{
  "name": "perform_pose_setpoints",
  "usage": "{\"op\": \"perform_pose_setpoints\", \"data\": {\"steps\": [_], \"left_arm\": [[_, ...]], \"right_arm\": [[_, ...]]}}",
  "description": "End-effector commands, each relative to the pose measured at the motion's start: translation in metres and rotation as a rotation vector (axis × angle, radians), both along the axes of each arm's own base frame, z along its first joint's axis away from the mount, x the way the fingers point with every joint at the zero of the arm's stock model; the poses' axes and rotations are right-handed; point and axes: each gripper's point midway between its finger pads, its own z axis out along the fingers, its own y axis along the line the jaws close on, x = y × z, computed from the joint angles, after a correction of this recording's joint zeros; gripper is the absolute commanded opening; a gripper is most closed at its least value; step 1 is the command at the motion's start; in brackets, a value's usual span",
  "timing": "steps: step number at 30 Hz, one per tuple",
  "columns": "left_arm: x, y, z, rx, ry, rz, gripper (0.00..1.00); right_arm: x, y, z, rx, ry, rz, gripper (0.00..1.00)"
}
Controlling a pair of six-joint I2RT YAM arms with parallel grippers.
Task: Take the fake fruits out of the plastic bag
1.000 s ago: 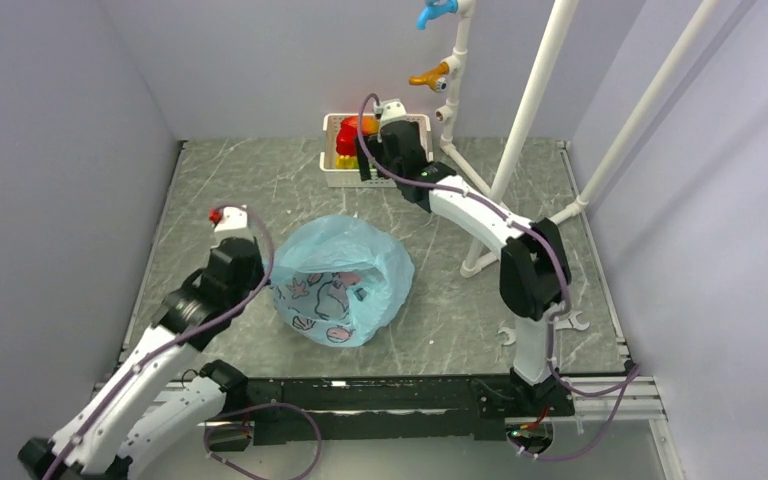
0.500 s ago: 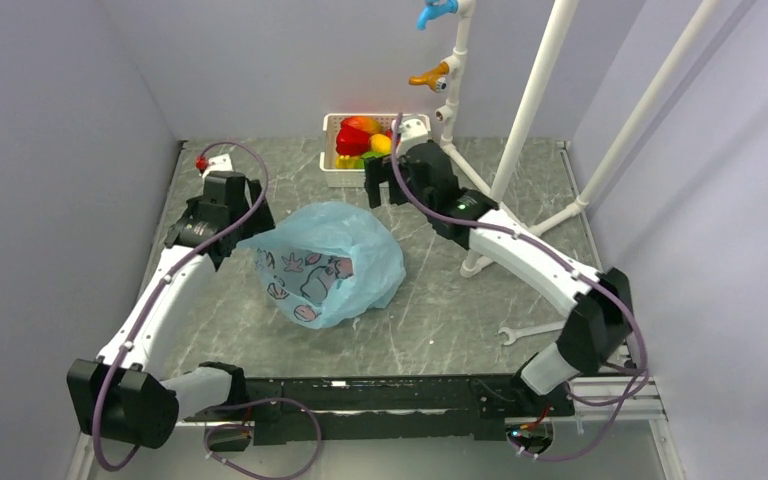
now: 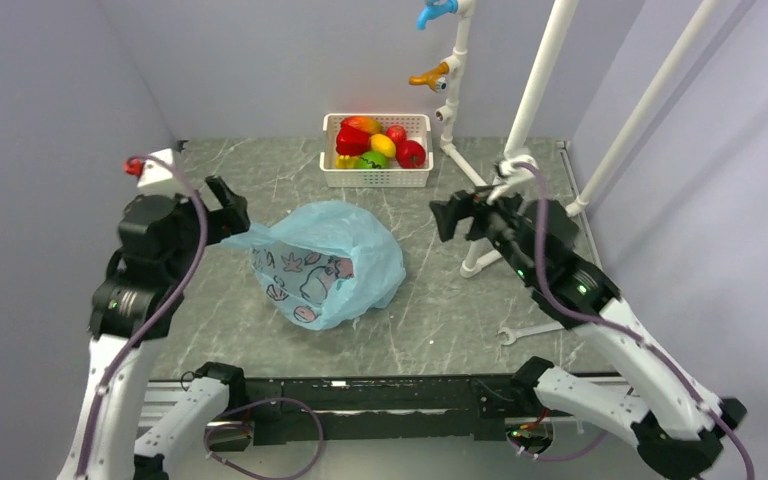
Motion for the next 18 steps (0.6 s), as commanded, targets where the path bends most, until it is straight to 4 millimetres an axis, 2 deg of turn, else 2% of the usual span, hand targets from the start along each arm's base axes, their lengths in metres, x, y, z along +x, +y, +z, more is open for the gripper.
{"op": "perform_pose_setpoints", "data": {"steps": [1, 5, 8, 10, 14, 18], "left_arm": [[-0.031, 0.004, 0.052, -0.002, -0.139, -0.027, 0.99], [-0.06, 0.008, 0.094, -0.025, -0.279, -0.039, 0.99], [-0.082, 0.01, 0.121, -0.042, -0.403, -0.052, 1.0], [-0.094, 0.014, 0.132, -0.047, -0.471, -0.042, 0.99], [-0.106, 0.026, 0.134, -0.059, -0.529, 0.012, 0.99], [-0.107, 0.028, 0.13, -0.053, -0.518, 0.022, 0.99]], "right_arm": [[-0.023, -0.04, 0.023, 0.032, -0.096, -0.079, 1.0], [-0.039, -0.072, 0.042, 0.064, -0.143, -0.161, 1.0], [-0.047, -0.085, 0.051, 0.062, -0.164, -0.186, 1.0], [-0.049, -0.092, 0.055, 0.05, -0.167, -0.207, 1.0], [-0.054, -0.101, 0.058, 0.063, -0.172, -0.231, 1.0], [-0.061, -0.106, 0.061, 0.098, -0.199, -0.23, 1.0]]}}
